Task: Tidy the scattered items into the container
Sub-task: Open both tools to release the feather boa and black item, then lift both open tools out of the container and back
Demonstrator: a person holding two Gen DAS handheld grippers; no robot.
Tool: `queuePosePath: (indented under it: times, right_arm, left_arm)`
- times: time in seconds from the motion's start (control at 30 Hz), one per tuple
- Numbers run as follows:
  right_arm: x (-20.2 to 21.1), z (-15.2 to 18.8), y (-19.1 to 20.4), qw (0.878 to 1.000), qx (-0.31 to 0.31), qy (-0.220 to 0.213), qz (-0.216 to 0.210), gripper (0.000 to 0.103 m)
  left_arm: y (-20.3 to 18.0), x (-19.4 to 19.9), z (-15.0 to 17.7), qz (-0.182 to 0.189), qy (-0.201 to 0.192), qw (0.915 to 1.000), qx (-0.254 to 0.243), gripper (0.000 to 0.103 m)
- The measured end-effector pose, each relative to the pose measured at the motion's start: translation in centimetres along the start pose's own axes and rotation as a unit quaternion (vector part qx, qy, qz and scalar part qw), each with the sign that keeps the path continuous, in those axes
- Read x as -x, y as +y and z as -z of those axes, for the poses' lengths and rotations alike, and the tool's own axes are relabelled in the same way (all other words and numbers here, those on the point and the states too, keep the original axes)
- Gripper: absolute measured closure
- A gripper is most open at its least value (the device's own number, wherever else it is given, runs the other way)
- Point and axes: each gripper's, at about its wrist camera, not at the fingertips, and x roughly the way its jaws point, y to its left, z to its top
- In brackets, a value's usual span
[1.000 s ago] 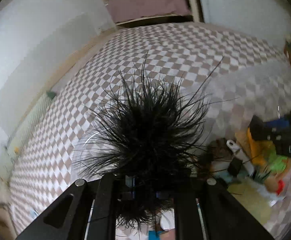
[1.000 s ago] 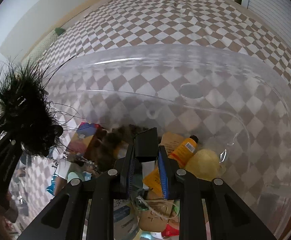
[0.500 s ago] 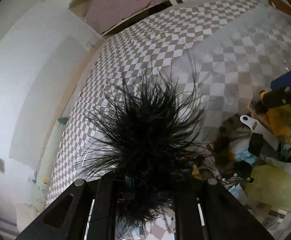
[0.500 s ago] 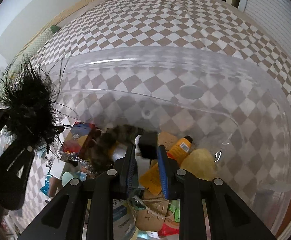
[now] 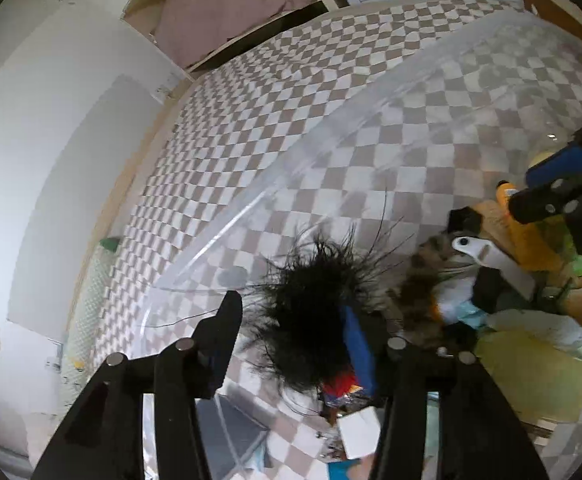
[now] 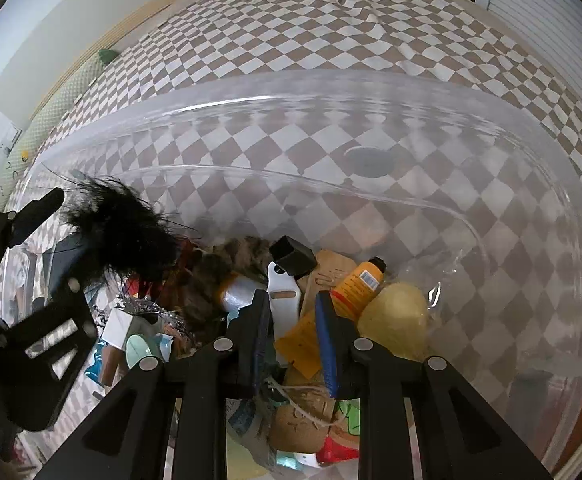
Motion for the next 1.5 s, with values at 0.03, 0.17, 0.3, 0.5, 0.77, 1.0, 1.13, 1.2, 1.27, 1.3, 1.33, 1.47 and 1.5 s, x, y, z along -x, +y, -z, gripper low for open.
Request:
queuePosePath:
  times: [0.03,0.17,0.3,0.5,0.77,1.0,1.13,1.2,1.27,1.3,1.33,1.47,1.5]
  right_arm:
    - [0.1,0.1,0.0,1.0,-0.001,-0.001,-0.001,0.08]
    - [0.7,0.3,0.3,1.0,0.002,-0.002,-0.006,0.08]
    - [1.2,0.7,0.4,1.0,0.001,-0.003,-0.015,0.08]
    - [2.6,1.4,0.6,1.0,0.008,-0.02,-0.009,0.08]
    - [4.4,2.9,-0.1,0.999,0.008,-0.048,-0.016,0.027]
    - [5.8,4.4,0.9,0.996,0.034,-0.087,-0.001,0.014]
    - [6.0,5.1,1.0,0.994,0.037,-0.101,-0.009,0.007]
    - [6.2,5.5,1.0,0.993,0.037,-0.108,-0.012,0.006]
    - [6.6,5.8,0.9,0.992,0.039,-0.116,-0.016,0.006]
    - [6.8,6.0,0.9,0.992,0.04,-0.121,-0.019,0.006]
    - [7.0,6.2,0.9,0.991,0.04,-0.125,-0.02,0.006]
    - [8.4,7.1,1.5,0.987,0.052,-0.151,-0.029,0.003]
    - [8.8,7.3,1.6,0.985,0.055,-0.159,-0.031,0.001]
  left_arm:
    - [0.0,0.2,0.0,0.007,0.001,1.0,0.003,0.053]
    - [0.4,1.5,0.0,0.062,0.003,0.9974,0.036,0.031]
    - [1.1,2.8,-0.3,0.088,-0.004,0.9934,0.073,0.021]
    - [1.9,3.9,0.4,0.125,0.002,0.984,0.127,0.007]
    - [3.0,6.4,2.2,0.141,-0.021,0.9735,0.178,0.0]
    - [4.1,8.4,4.1,0.151,-0.038,0.9584,0.239,0.0]
    - [4.4,9.4,5.5,0.145,-0.047,0.9532,0.261,0.0]
    - [4.6,10.0,6.2,0.14,-0.051,0.9511,0.271,0.0]
    - [4.8,10.8,6.9,0.126,-0.059,0.9483,0.285,0.0]
    - [4.9,11.2,7.2,0.122,-0.064,0.9458,0.294,0.0]
    - [5.0,11.5,7.6,0.12,-0.069,0.9427,0.304,0.0]
    - [5.5,13.0,9.0,0.11,-0.085,0.9341,0.329,0.0]
    - [5.7,13.4,9.3,0.106,-0.089,0.9323,0.334,0.0]
